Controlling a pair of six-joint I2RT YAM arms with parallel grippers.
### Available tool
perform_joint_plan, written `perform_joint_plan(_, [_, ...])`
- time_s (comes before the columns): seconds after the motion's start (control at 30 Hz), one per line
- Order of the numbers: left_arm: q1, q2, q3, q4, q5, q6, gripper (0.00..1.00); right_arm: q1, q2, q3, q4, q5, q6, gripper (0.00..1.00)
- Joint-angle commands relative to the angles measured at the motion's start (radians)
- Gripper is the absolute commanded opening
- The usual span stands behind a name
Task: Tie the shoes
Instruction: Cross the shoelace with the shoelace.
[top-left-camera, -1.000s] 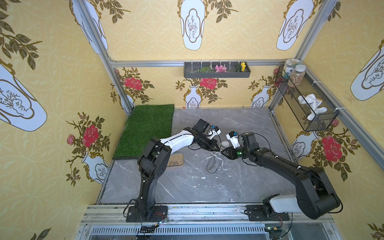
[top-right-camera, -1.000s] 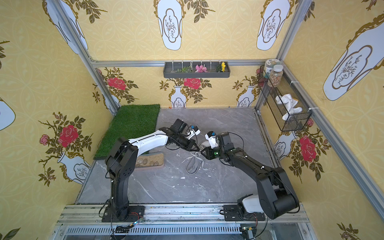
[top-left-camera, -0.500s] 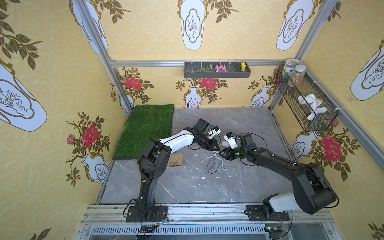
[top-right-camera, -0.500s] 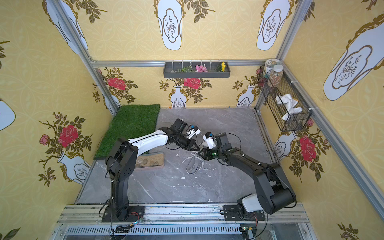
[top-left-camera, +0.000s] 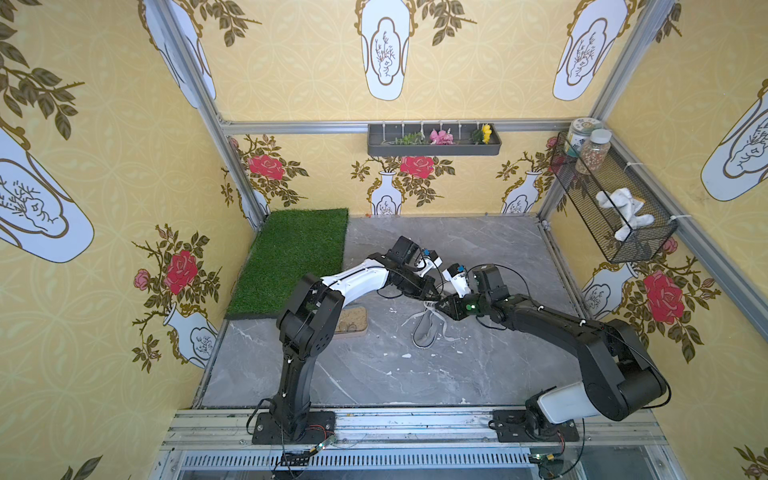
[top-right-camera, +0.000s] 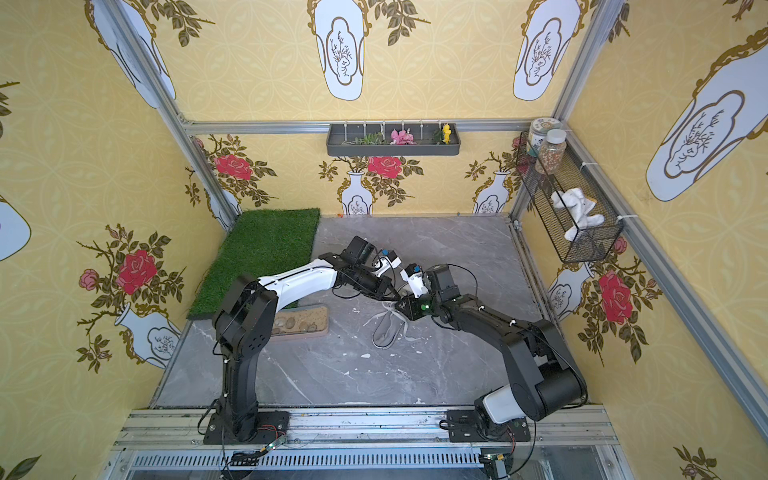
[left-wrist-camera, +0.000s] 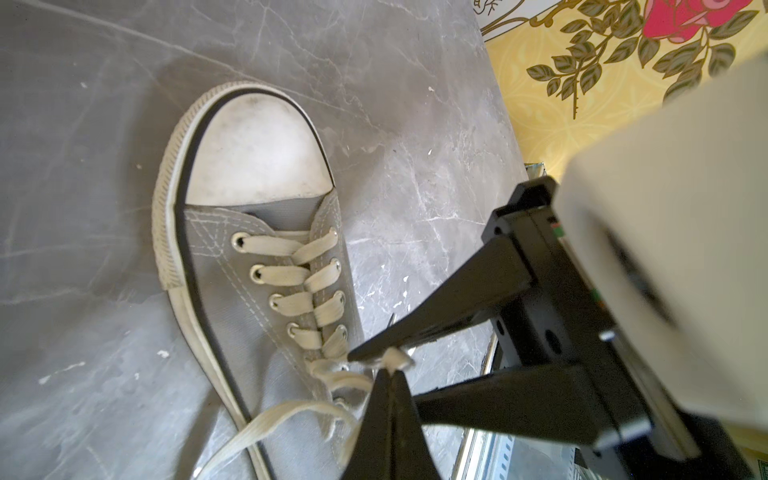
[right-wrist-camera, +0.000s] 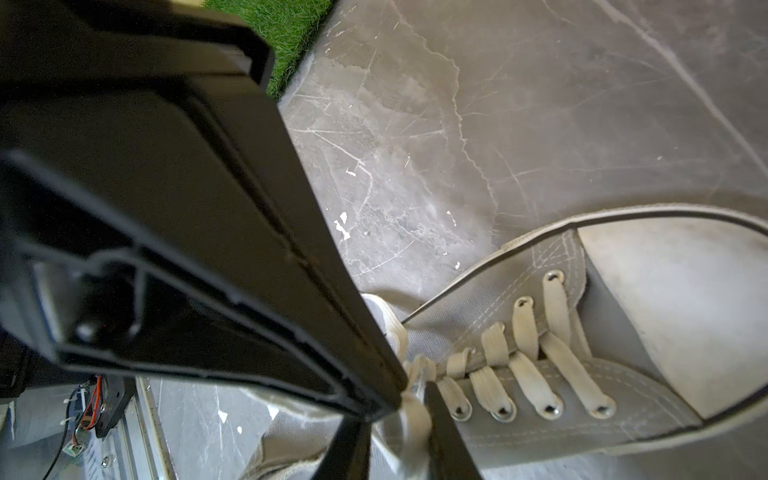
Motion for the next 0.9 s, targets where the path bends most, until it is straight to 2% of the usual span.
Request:
perform_joint_plan(0.0, [0.000,0.012,0.006,-0.021,0.026,-0.006,0.00,-0.001,0.007,0.000,0.058,-0.014,-0.002,0.16])
perform_joint_plan(0.2, [0.000,0.016,0.013,-0.028,0.029,-0.008,0.00,0.001,0.004,-0.002,0.058,-0.020,-0.004,0.07])
perform_joint_plan(0.33, [0.000,0.015,0.015,-0.031,0.028,-0.011,0.04,0.001,0.005,-0.002,0.055,-0.019,-0.006,0.02])
perform_joint_plan(0.63, [0.005,0.001,0.014,-0.025,0.009,-0.017,0.28,-0.001,0.001,-0.007,0.048,-0.018,-0.012,0.00])
perform_joint_plan(0.87, [0.015,-0.023,-0.016,0.018,0.000,-0.050,0.41,-0.003,-0.001,-0.008,0.048,-0.014,-0.011,0.00])
